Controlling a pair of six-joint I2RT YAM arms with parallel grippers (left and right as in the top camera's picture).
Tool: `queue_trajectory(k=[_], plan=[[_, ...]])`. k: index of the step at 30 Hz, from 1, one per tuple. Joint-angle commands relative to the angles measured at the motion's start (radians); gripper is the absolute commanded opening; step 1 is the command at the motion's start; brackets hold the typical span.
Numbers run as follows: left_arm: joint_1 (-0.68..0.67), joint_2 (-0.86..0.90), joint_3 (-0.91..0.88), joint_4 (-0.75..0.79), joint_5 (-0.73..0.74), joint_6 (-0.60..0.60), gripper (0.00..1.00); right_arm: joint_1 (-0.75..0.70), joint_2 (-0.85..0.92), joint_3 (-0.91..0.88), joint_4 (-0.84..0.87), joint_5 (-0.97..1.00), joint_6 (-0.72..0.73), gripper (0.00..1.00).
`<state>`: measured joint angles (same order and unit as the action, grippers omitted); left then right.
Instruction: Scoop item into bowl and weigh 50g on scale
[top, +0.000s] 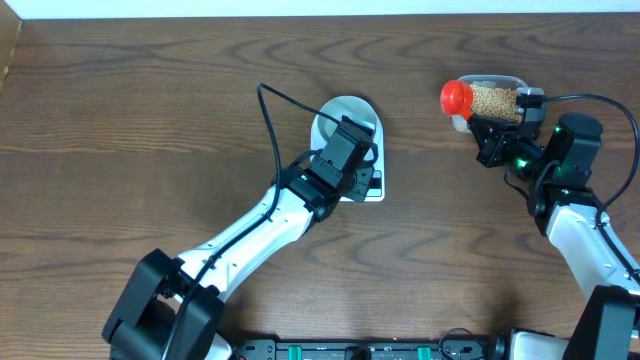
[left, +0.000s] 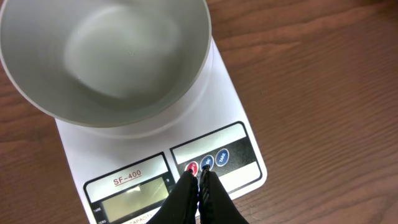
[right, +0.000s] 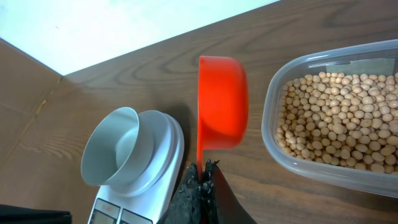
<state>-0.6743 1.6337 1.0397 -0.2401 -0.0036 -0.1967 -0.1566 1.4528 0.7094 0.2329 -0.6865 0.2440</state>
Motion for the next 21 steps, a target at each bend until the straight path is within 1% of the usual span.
queue_trajectory(k=[1,7,11,21], plan=[[0.002,0.029,0.000,-0.003,-0.015,0.021,0.07,0.001,0.003,0.010,0.002,0.000,-0.017,0.01],[0.001,0.082,0.000,-0.002,-0.014,0.019,0.07,0.001,0.003,0.010,0.003,0.000,-0.017,0.01],[0.001,0.119,0.000,0.004,-0.003,-0.010,0.07,0.001,0.003,0.010,0.003,0.000,-0.017,0.01],[0.001,0.145,0.000,0.034,0.019,-0.019,0.07,0.001,0.003,0.010,0.003,0.000,-0.017,0.01]])
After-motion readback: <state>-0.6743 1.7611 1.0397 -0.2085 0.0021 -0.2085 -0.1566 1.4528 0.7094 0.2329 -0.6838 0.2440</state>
